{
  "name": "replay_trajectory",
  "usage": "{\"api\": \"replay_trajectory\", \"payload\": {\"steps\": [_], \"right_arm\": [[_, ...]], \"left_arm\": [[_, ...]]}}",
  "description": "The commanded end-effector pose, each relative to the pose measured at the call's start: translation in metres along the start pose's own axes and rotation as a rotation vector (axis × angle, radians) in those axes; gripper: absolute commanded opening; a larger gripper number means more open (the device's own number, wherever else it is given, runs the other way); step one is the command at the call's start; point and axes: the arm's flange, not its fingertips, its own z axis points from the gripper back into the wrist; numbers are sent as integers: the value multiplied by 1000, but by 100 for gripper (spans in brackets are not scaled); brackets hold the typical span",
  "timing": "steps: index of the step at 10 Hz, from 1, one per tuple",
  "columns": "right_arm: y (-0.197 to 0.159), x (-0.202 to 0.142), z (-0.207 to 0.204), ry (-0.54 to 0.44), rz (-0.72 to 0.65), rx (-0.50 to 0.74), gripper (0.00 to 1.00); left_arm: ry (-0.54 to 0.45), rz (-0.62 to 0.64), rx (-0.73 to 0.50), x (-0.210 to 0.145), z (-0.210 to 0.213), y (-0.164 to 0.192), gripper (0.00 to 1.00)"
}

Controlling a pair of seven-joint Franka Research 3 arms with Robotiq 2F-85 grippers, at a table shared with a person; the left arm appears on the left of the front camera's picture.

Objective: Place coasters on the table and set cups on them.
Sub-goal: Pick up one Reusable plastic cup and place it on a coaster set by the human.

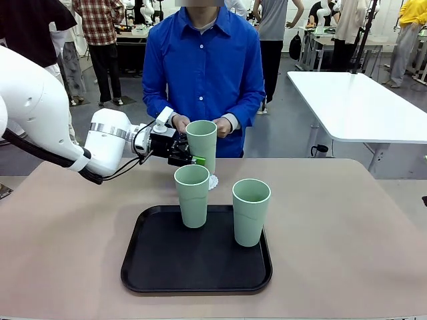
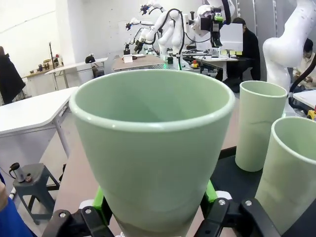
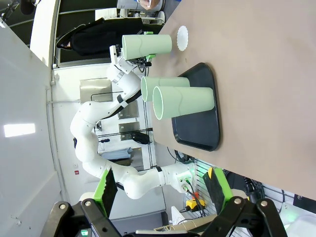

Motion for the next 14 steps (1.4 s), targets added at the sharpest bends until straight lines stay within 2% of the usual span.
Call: {"api": "replay_trajectory", "payload": {"steps": [1,6,14], "right_arm": [[0,2,0,-3,2,18,100],[0,2,0,-3,2,18,100],[0,2,0,-3,2,18,100]], "left_arm": [[15,11,-20,-6,-7,13,85],[27,67,1,-28,-8,24,85],[28,115,5,-48,-7,21,85]]}}
